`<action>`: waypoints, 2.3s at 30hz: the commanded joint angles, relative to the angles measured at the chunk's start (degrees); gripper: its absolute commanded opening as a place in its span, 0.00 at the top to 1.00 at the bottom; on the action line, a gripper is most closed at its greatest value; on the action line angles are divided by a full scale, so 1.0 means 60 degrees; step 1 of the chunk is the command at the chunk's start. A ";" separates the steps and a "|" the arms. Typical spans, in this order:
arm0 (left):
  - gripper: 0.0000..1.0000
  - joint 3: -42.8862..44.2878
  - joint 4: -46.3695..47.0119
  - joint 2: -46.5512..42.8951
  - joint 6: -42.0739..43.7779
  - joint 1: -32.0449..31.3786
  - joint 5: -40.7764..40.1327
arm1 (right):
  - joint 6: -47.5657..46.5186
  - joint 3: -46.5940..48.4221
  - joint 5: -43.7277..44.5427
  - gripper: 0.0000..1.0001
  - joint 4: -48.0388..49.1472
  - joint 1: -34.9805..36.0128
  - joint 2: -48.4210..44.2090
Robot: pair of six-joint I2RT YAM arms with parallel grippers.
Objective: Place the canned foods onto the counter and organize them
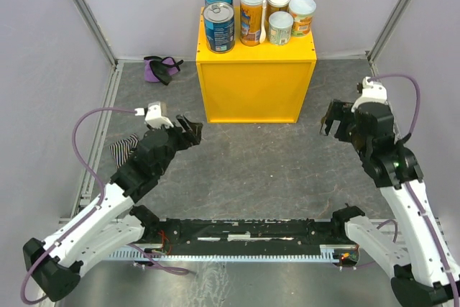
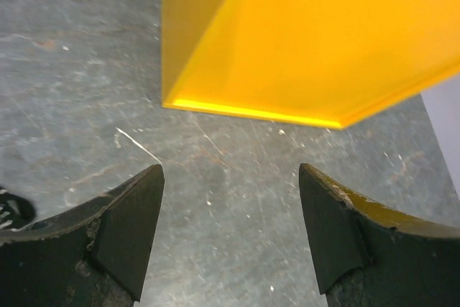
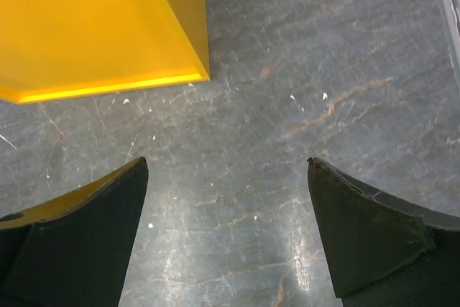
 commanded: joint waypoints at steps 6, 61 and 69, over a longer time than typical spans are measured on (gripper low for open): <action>0.17 0.0661 0.0307 0.0287 0.1525 0.2885 0.2119 | 0.0441 -0.1707 0.0113 0.01 -0.0383 0.0053 -0.2023; 0.17 0.0424 -0.2547 -0.2787 0.0964 0.3186 0.2271 | 0.1658 -0.0584 0.2480 0.01 -0.0953 0.0104 -0.1340; 0.17 0.0393 -0.2380 -0.2886 0.0931 0.3186 0.2337 | 0.1794 -0.0980 0.2445 0.01 -0.1055 0.0101 -0.1963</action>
